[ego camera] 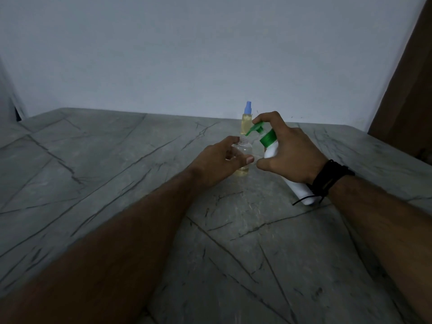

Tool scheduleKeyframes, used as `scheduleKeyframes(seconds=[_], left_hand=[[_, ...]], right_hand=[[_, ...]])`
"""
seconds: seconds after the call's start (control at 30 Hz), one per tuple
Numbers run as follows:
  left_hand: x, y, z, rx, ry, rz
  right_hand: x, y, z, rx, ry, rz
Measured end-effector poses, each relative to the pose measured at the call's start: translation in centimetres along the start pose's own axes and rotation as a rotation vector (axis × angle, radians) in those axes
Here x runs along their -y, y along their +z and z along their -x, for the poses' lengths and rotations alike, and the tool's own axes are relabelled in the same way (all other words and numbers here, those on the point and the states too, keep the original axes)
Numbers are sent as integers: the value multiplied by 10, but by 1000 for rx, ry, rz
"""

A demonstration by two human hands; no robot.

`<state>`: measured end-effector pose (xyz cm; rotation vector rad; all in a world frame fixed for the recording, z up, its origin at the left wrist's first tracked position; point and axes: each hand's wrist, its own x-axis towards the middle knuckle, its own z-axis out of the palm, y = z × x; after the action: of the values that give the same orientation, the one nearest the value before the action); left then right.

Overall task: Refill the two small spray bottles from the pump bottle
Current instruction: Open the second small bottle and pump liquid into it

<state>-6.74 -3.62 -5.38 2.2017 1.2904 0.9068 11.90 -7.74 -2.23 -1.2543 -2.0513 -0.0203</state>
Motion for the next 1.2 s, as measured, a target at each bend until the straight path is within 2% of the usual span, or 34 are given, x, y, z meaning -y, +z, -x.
scheduleKeyframes(seconds=[1.2], left_hand=[[-1, -1, 1, 8, 7, 14]], right_hand=[[2, -1, 1, 8, 10, -2]])
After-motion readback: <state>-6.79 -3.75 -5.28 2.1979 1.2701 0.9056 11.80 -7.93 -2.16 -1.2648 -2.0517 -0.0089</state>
